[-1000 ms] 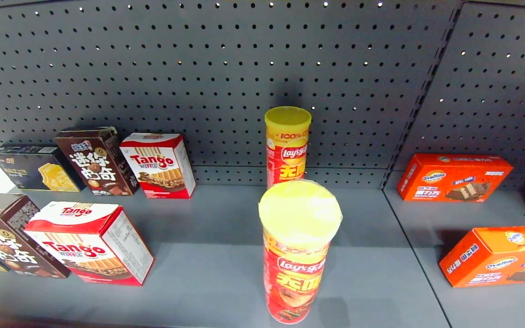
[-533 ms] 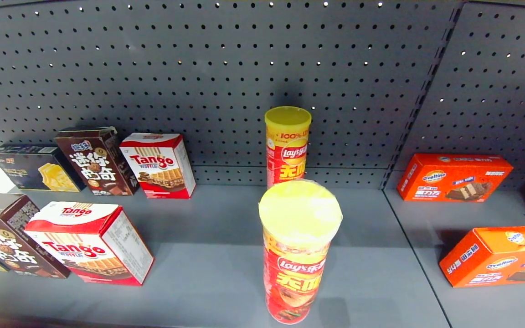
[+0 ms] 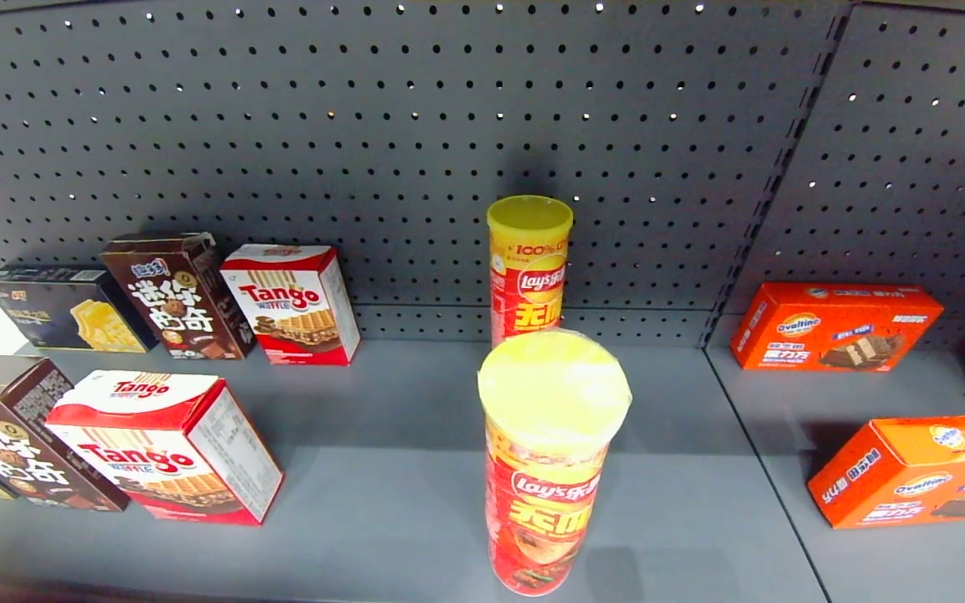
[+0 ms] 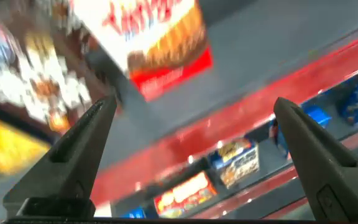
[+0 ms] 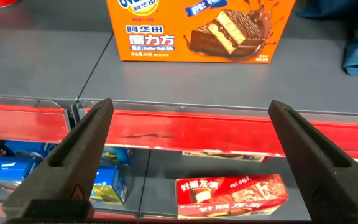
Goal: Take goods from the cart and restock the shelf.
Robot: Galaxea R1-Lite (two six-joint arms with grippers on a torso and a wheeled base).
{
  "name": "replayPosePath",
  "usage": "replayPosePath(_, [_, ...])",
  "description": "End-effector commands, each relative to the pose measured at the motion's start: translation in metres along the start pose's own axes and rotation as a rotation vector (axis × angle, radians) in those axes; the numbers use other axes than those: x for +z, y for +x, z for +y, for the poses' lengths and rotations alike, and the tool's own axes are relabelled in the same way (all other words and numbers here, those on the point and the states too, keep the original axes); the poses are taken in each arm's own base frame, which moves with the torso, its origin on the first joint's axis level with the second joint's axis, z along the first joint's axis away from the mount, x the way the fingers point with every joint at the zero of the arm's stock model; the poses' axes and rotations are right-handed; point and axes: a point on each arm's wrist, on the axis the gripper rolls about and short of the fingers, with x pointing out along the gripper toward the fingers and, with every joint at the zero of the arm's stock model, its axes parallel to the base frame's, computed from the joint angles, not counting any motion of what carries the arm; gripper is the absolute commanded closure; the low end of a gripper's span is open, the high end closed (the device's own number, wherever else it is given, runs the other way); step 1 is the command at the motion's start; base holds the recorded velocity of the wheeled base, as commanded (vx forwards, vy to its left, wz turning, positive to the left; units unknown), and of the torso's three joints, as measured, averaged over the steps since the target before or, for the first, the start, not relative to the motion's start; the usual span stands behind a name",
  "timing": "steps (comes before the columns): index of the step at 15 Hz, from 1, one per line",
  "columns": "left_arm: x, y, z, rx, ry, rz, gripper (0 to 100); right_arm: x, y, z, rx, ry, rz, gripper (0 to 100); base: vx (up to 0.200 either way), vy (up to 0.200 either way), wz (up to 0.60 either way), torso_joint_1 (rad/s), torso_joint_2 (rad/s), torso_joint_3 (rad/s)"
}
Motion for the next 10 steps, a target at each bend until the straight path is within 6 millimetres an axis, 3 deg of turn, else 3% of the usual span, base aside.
replayPosePath(1, [-0.0248,-0.0049,-0.015,0.084,-0.068,-0.042,0,0.0001,0.0001,0.0,0.0,0.0,0.001,0,0.0,0.0,0.0,0.0,0.0,0.0])
replayPosePath(3, [-0.0268,-0.0141,-0.0188,0.16,-0.107,-0.152,0,0.0001,0.0001,0.0,0.0,0.0,0.001,0,0.0,0.0,0.0,0.0,0.0,0.0])
replayPosePath(10, [-0.0274,-0.0142,-0.018,0.184,-0.249,-0.153,0,0.0001,0.0001,0.0,0.0,0.0,0.001,0,0.0,0.0,0.0,0.0,0.0,0.0])
